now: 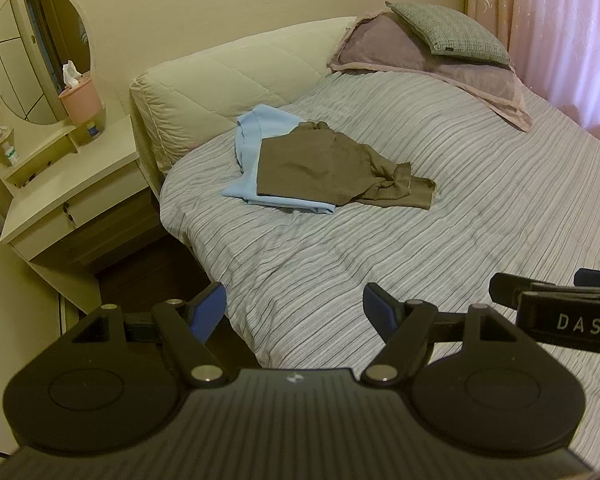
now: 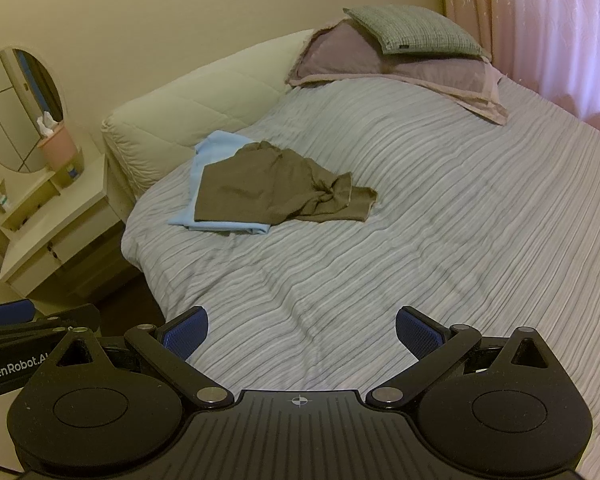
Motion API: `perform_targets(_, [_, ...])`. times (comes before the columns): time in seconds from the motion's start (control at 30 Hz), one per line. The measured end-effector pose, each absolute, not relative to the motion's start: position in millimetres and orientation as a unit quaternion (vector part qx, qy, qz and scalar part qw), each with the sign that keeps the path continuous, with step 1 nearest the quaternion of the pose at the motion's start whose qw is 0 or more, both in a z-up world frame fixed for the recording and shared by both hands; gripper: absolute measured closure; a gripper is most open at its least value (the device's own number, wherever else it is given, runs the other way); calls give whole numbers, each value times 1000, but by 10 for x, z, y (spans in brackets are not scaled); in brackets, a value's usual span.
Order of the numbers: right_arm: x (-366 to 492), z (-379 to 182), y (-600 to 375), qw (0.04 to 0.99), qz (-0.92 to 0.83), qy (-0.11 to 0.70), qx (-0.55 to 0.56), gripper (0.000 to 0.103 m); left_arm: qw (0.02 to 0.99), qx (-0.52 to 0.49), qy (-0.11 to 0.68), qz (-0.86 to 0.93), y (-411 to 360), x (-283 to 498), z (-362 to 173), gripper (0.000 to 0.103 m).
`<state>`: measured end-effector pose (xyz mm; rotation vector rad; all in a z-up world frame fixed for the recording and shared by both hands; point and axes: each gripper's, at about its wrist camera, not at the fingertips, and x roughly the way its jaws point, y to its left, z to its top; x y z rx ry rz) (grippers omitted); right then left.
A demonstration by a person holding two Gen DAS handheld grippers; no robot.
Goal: Fold clothes
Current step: 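Move both grippers toward the olive-brown trousers on the bed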
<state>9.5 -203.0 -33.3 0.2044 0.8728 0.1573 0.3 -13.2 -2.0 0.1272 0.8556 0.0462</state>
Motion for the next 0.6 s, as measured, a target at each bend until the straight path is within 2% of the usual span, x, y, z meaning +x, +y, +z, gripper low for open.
perform_targets(0.6, [173, -420, -2029, 890, 86, 434, 110, 1, 900, 70, 429, 34, -104, 49, -42, 30])
